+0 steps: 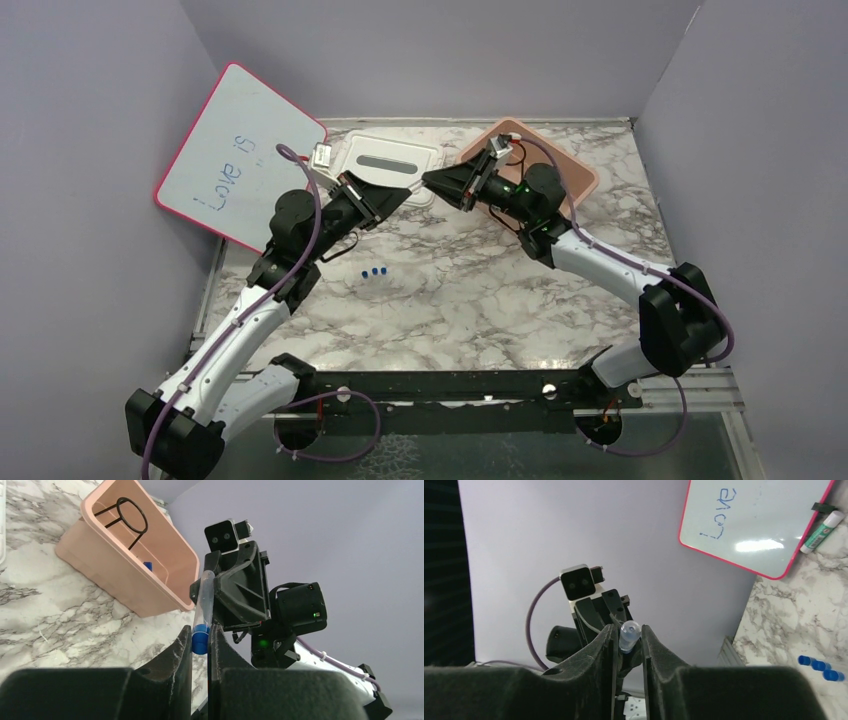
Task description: Organize the chemistry lab equipment
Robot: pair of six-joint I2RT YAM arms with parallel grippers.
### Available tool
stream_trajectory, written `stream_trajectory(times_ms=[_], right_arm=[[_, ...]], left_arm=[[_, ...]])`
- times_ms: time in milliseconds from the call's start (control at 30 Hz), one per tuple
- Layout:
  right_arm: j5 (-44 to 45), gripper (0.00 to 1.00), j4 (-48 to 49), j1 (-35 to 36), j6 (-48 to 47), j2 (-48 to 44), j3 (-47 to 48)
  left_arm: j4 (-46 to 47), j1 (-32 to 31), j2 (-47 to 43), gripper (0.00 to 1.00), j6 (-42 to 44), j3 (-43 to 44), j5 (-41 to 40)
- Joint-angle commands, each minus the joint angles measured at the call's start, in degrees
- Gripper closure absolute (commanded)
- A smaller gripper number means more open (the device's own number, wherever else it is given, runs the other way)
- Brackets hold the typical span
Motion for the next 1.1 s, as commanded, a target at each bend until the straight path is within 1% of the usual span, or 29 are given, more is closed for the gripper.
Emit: stream_trajectory(times_ms=[0,67,100,167,200,300,433,533,600,733,833,900,1000,1067], right_arm=[[-0.58,0.62,-0.88,-0.04,-3.47,-0.35,-1.42],[1.12,0.49,-4.51,-0.05,-6.24,-1.76,-2.19],[2.02,0.46,-6.52,-0.01,-8.29,-2.49,-2.45],[3.99,0.43,-12.03,-0.13,-12.44,-3.95,-2.95],[4.94,0.43,-14.64,-0.12,-14.85,-4.83,-3.47],[7.19,0.43,-20.57,-0.10,-22.11,-6.94,-5.99],[7.86,0.44,-24.86,-0.04,-27.00,-8.71,-11.63],[6.99,0.45,-25.38,-0.05,-28.26,-9.29,-15.96],[7.04,0.46,-25.48,0.02,-28.96,-9.56,-18.60],[7.42,0.46,-25.53,-0.02,-29.62,-9.36,-22.28],[7.43,0.46,-25.11,-0.08,-29.71,-8.34,-23.39],[7.40,0.46,-24.66,0.00,-29.67,-7.18,-23.73],[6.80,0.47,-23.58,-0.01,-29.24,-5.37,-23.86],[6.27,0.47,-22.87,0.03,-28.91,-4.53,-23.93]], left_arm=[[-5.41,-0.02,-0.36,0.96,4.36,3.37,-2.93],[-12.25,-0.02,-0.31,0.96,7.08,5.23,-4.64],[-16.27,-0.02,-0.46,0.96,8.70,6.21,-5.94],[-24.35,-0.02,-0.67,0.96,12.27,8.38,-8.65],[-30.82,-0.02,-0.58,0.96,14.27,9.76,-10.36],[-44.52,0.06,-0.18,0.96,19.55,13.95,-17.47],[-60.74,0.07,2.17,0.96,24.82,19.99,-24.06],[-71.05,0.07,5.19,0.96,26.40,24.34,-26.44],[-76.00,0.07,6.75,0.96,27.41,25.64,-25.75],[-81.41,0.07,9.14,0.96,28.57,25.64,-23.74],[-85.24,0.07,11.47,0.96,30.07,26.63,-25.73],[-85.16,0.09,13.02,0.96,31.38,26.69,-23.95],[-82.58,0.07,15.28,0.96,33.37,25.36,-17.95],[-81.62,0.07,16.89,0.96,34.08,24.56,-17.67]])
